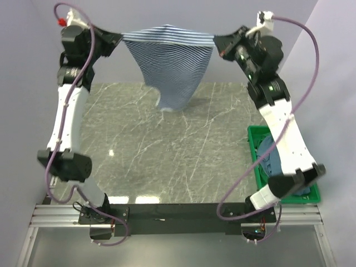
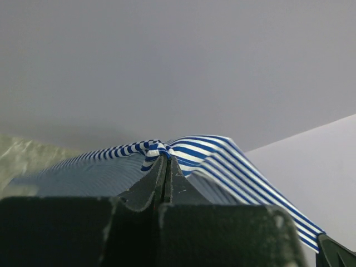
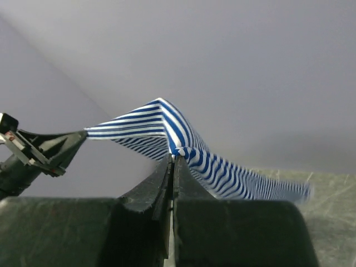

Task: Fold and stack the tank tops
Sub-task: Flatten the tank top out

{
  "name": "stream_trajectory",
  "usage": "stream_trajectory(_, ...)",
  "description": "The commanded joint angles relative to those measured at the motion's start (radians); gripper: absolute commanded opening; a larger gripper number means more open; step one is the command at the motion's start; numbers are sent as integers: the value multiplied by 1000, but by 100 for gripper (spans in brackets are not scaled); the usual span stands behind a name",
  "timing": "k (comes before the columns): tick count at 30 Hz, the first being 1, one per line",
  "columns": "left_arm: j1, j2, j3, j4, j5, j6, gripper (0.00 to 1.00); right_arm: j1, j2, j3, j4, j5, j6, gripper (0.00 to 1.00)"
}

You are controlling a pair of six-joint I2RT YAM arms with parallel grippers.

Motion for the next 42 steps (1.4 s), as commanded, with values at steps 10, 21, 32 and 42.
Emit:
stream_trajectory(10,44,-544,-944,102,95,-20,1,-2,-494,-1012,212,-24,171,0)
stream_trajectory(21,-25,-797,-1692,63,56,-109,1,16,-716,-1615,79,-32,288,0)
stream_trajectory(32,-60,-888,-1417,-132,-9,-81,1,16,-831,-1316,-113,33,233,0)
stream_trajectory(42,-62,-977,-953,-347,-44,-3,1,16,-905,-846,-369,88,151,0)
